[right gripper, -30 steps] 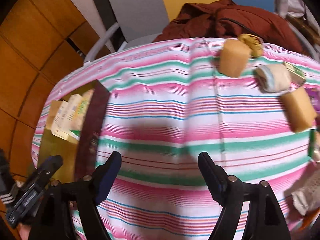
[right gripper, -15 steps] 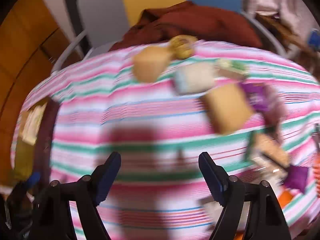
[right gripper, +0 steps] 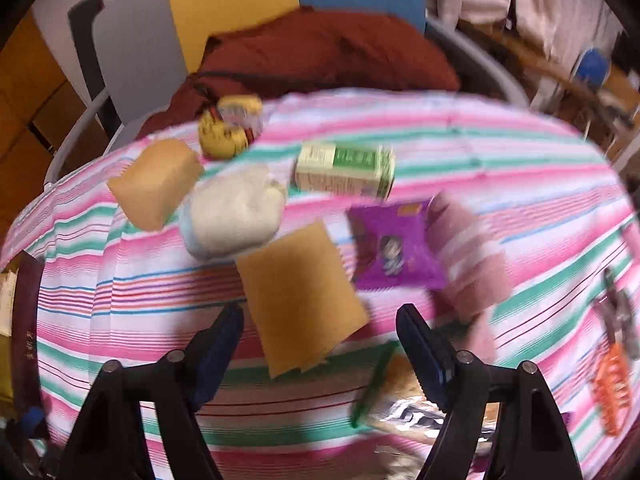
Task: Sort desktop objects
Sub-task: 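Return both tools to the remaining items on the table, then grasp a white cloth roll with the left tool while the right tool grasps a tan square sponge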
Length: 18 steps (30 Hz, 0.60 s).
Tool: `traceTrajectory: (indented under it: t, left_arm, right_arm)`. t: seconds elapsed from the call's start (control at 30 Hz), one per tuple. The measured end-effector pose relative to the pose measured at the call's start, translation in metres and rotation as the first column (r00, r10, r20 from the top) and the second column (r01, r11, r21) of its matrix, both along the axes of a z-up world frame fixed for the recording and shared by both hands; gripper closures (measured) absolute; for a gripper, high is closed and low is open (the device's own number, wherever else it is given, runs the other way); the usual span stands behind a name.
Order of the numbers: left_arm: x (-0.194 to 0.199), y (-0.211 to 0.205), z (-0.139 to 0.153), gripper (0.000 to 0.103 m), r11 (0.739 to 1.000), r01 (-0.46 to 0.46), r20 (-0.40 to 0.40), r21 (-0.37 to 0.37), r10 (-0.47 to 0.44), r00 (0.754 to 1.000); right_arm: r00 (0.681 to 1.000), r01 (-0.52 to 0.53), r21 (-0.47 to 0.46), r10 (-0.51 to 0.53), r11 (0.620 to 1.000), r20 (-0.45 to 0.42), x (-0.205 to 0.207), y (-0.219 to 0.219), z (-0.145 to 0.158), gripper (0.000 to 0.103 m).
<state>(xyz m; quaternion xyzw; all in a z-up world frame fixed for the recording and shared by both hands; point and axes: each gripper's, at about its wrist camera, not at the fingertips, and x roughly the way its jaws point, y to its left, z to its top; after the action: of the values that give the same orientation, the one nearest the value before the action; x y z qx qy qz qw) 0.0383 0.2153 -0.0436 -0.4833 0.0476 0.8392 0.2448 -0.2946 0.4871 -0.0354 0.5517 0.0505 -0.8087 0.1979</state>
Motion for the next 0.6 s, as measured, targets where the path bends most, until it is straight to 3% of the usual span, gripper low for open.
traceTrajectory:
  t: [0.07,0.13,0.23,0.3,0.47,0.6]
  left_arm:
    - [-0.002,0.006,-0.002,0.027,1.000,0.007,0.003,-0.010,-0.007,1.000]
    - [-0.004,0.013,-0.003,0.027,1.000,0.019,0.007,-0.014,-0.019,1.000]
    - [-0.006,0.025,-0.004,0.027,0.999,0.038,0.004,-0.021,-0.038,0.999]
    - [-0.010,0.035,-0.004,0.027,0.998,0.053,0.010,-0.019,-0.052,0.999]
    - [-0.025,0.061,-0.005,0.027,0.997,0.078,0.050,0.023,-0.079,0.996]
    - [-0.034,0.084,-0.002,0.027,0.995,0.093,0.036,0.021,-0.094,0.995]
  right_arm:
    - [0.997,0.007,-0.035,-0.004,0.999,0.073,-0.005,0.001,-0.010,0.035]
    - [0.995,0.010,-0.016,-0.008,1.000,0.100,-0.009,0.002,-0.018,0.043]
    - [0.988,0.042,-0.082,-0.029,0.996,0.149,-0.012,0.009,-0.019,0.051]
    - [0.991,0.021,-0.087,-0.009,0.996,0.137,-0.007,0.010,-0.011,0.053]
    - [0.999,-0.039,0.022,0.038,0.999,0.025,0.007,0.009,0.010,0.054]
    - [0.996,-0.037,0.024,0.035,0.999,0.085,0.003,0.014,0.000,0.054]
